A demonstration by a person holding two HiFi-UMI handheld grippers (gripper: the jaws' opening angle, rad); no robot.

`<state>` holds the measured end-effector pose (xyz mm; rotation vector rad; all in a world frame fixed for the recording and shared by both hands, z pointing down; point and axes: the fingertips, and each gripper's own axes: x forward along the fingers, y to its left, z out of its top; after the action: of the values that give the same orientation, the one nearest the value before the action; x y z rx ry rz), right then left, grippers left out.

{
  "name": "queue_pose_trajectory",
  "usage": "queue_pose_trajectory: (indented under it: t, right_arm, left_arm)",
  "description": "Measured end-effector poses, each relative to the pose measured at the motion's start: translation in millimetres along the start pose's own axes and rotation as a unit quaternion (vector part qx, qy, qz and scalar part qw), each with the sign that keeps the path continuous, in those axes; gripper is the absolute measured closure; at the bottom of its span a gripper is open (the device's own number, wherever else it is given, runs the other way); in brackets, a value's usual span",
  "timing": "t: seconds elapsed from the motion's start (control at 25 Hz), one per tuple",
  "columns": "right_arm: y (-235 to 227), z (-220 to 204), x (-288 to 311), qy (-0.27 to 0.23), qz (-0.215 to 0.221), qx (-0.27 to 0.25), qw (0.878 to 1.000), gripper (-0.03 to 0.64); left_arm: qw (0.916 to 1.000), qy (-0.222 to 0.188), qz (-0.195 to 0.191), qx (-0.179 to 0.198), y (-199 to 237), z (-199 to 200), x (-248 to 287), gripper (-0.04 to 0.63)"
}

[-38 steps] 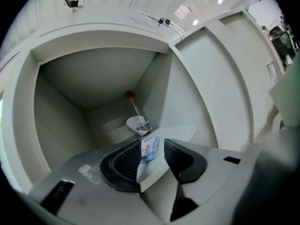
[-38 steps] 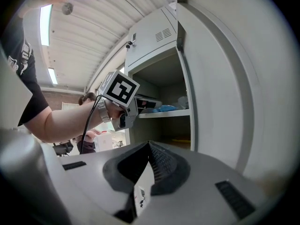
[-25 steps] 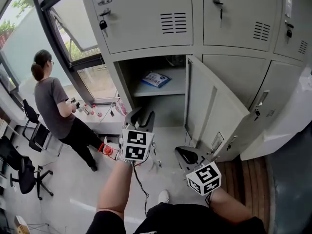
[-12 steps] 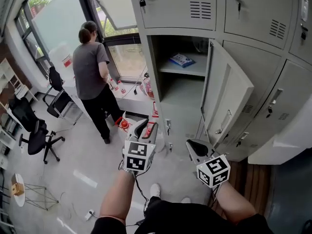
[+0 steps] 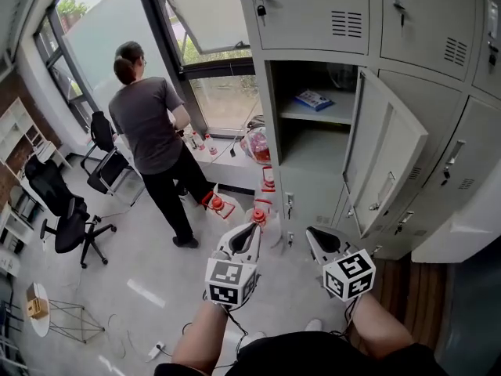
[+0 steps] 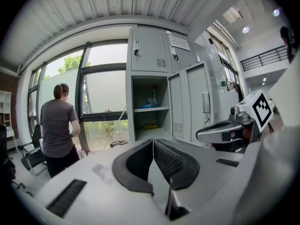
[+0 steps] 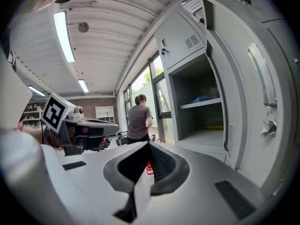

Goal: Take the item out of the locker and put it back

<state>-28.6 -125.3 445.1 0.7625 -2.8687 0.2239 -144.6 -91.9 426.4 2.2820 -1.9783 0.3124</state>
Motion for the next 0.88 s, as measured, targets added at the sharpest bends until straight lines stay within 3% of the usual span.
queue_pose_trajectory:
  t: [0.52,0.88]
  right_arm:
    - [55,-25,-15,0.002,-0.110,0.026,0.994,0.565]
    - [81,-43,-29,0.011,-0.151,0.037,0.988,0.566]
  left_arm:
    - [0.9902,-0.015,-0.133,-0.039,-13,-36,-40,0.575]
    - [0.9819,-0.017,-0.186,-0.031,-22,-49,-57,0.575]
